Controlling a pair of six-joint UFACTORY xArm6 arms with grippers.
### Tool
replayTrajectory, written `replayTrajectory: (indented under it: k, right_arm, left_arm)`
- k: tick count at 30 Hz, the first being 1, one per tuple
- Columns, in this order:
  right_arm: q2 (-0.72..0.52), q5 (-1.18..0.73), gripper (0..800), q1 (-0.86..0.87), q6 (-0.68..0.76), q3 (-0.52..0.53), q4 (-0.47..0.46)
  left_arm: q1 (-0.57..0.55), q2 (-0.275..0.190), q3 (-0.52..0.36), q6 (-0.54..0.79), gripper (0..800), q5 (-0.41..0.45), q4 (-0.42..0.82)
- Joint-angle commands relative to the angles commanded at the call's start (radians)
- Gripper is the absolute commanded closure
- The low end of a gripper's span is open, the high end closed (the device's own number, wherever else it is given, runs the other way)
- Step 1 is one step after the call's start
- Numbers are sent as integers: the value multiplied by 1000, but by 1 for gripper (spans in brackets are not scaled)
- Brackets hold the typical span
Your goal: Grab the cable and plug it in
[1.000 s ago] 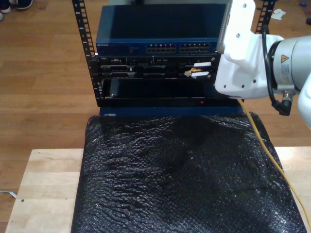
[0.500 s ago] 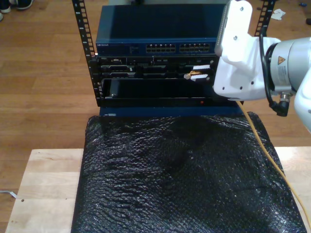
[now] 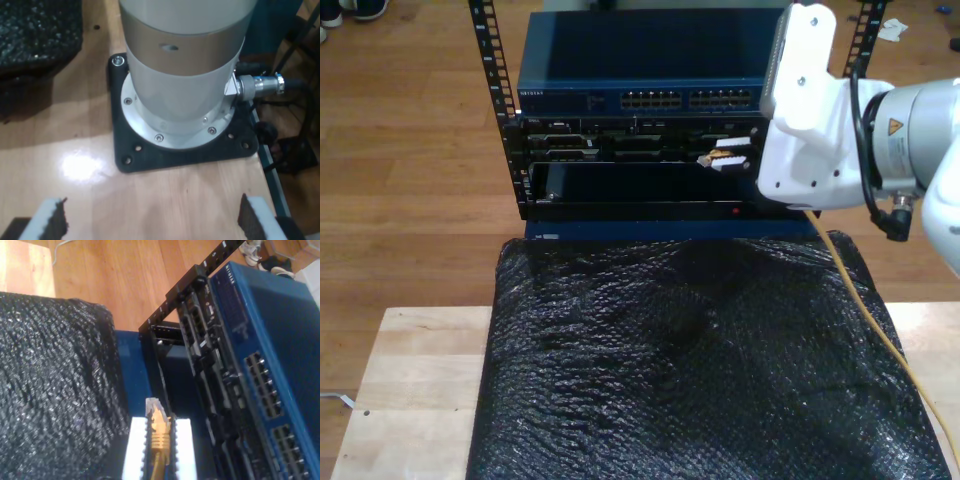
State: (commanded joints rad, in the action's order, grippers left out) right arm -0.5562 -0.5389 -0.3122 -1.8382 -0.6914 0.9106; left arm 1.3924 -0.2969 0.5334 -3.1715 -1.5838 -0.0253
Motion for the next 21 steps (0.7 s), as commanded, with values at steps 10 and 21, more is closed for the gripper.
replayTrajectory:
  k: [10, 21]
  right_arm:
    - [9, 0, 800, 0, -2, 0, -2]
    - [28, 2, 800, 3, -3, 3, -3]
  left_arm:
    - [57, -109, -106, 60, 2, 44, 5]
    - [101, -124, -152, 75, 2, 138, -3]
